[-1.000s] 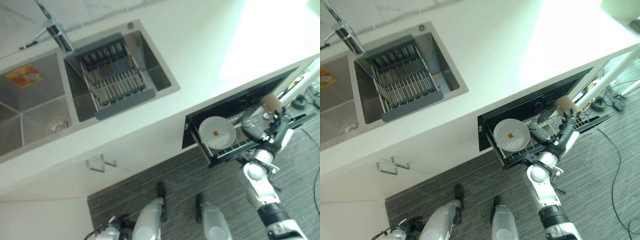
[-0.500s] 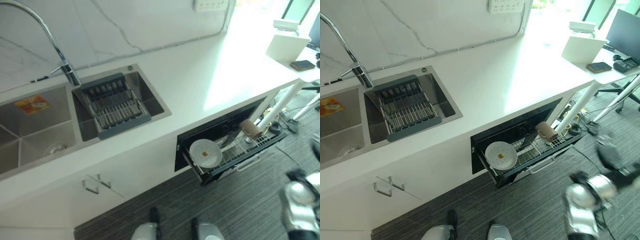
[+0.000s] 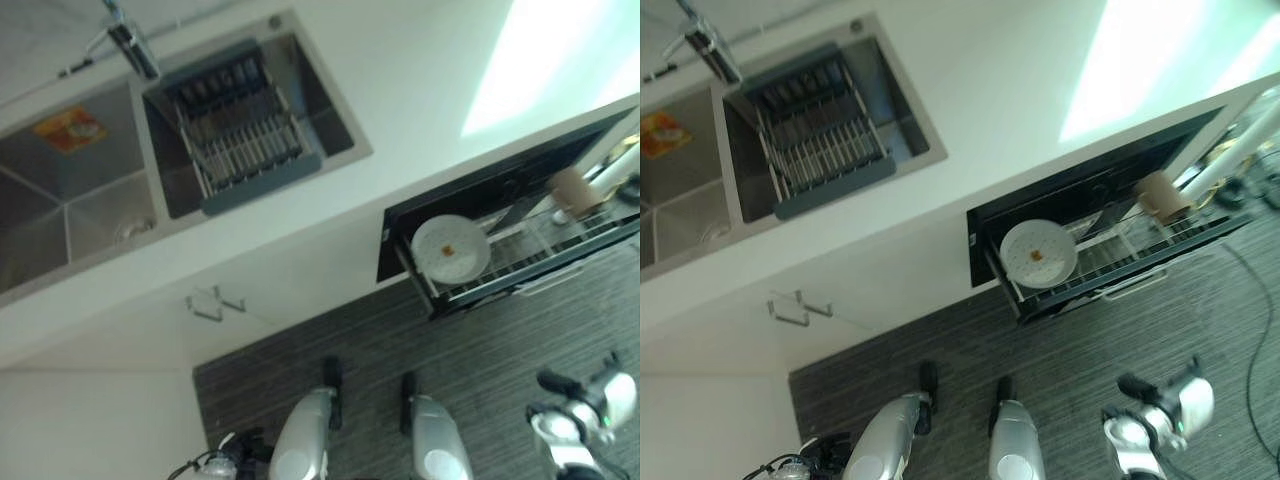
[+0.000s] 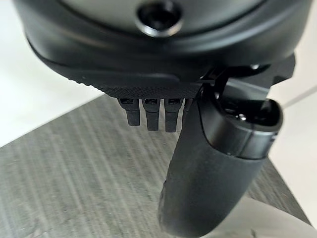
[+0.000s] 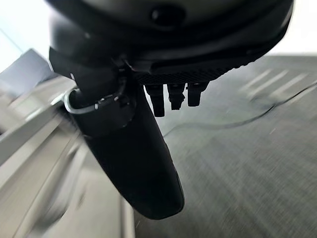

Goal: Place the dishes in the dishwasher.

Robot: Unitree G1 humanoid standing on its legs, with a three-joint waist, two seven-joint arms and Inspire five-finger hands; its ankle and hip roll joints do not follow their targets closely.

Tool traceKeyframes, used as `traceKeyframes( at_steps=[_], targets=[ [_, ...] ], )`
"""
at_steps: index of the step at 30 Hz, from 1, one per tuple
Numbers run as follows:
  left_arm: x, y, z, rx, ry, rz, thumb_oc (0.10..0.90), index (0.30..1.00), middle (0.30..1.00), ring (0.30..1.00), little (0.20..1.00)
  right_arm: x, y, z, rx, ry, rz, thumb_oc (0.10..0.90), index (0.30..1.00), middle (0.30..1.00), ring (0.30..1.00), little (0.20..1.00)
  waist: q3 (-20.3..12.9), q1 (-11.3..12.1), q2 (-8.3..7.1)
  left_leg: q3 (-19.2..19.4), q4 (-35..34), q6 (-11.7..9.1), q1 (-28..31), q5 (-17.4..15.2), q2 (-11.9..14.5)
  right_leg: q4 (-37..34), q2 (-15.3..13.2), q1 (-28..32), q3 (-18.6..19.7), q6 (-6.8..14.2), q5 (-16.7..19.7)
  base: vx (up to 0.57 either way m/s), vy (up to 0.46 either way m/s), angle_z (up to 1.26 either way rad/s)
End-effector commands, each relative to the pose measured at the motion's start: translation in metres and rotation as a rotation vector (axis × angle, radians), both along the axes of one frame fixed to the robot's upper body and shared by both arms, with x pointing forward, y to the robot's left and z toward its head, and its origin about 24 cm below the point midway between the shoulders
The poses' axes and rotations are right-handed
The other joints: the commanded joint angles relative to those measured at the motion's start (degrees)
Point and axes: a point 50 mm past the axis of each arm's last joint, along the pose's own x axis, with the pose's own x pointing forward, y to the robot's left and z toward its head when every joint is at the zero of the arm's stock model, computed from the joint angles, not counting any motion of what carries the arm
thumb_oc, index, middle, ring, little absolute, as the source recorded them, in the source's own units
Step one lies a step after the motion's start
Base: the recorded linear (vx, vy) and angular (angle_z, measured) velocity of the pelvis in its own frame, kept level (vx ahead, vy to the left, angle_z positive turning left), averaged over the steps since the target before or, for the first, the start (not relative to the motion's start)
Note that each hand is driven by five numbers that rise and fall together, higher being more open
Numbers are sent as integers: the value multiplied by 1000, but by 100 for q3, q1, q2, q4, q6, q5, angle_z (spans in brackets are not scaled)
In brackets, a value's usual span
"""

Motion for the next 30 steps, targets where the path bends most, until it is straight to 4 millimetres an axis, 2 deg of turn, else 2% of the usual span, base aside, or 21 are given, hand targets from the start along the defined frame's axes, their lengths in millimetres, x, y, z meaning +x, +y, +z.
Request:
traceKeyframes(
  at_steps=[1,7,10,11,12,13,15,23,26,28,29,30],
  targets=[
    [-32,14,-9,-10,74,182,800,900,900,900,900,1,-30,34,-175,-83,48,800,900,900,900,900,-394,16,-141,-380,557,-57,381,-920,125,187,140,616,-424,-104,-803,-108,47,28],
    [-41,14,-11,-22,80,209,800,900,900,900,900,33,-25,61,-260,-126,171,800,900,900,900,900,-173,276,-23,-465,557,-100,107,-689,59,715,46,317,-563,-173,-1008,-8,27,38],
    [-39,12,-11,-33,76,205,800,900,900,900,900,54,-22,84,-323,-172,237,800,900,900,900,900,-62,437,43,-493,557,-127,-74,-565,44,964,-4,130,-631,-207,-1097,11,35,26],
    [-37,14,-9,-37,68,197,800,900,900,900,900,72,-16,110,-394,-240,279,800,900,900,900,900,-23,585,62,-500,557,-140,-301,-456,61,1156,-24,-85,-670,-218,-1145,33,27,17],
    [-37,15,-9,-34,67,192,800,900,900,900,900,78,-14,121,-419,-275,287,800,900,900,900,900,-23,638,61,-513,557,-143,-388,-422,67,1208,-19,-155,-672,-219,-1162,30,16,12],
    [-37,15,-9,-34,66,191,800,900,900,900,900,79,-14,122,-421,-279,288,800,900,900,900,900,-23,642,60,-513,557,-144,-397,-419,66,1215,-19,-165,-671,-219,-1165,47,10,15],
    [-35,19,-7,-19,62,164,800,900,900,900,900,96,-6,166,-508,-422,306,800,900,900,900,900,-23,795,49,-598,557,-148,-633,-332,70,1375,23,-363,-661,-202,-1225,95,42,18],
    [-28,26,-2,-17,27,113,800,900,900,900,900,117,-6,230,-652,-490,325,800,900,900,900,900,-23,1139,96,-776,557,-129,-917,-210,-3,1611,-47,-533,-734,-178,-1291,59,35,9],
    [-24,29,1,-15,7,90,800,900,900,900,900,123,-7,263,-729,-516,326,800,900,900,900,900,-23,1290,120,-859,557,-116,-1034,-178,-47,1678,-89,-572,-786,-150,-1292,54,29,19],
    [-21,32,3,-18,-21,82,800,900,900,900,900,128,-2,293,-802,-538,340,800,900,900,900,900,-23,1459,141,-962,557,-98,-1098,-152,-100,1707,-138,-551,-866,-132,-1290,113,27,12],
    [-23,33,3,-18,-20,82,800,900,900,900,900,129,-1,296,-810,-537,344,800,900,900,900,900,-23,1472,62,-954,557,-118,-997,-287,-172,1743,-200,-460,-799,-94,-1463,135,-11,6],
    [-22,34,4,-18,-28,83,800,900,900,900,900,130,1,300,-820,-547,347,800,900,900,900,900,-23,1507,64,-972,557,-111,-1013,-279,-185,1753,-214,-454,-820,-90,-1464,120,-34,5]
  ],
)
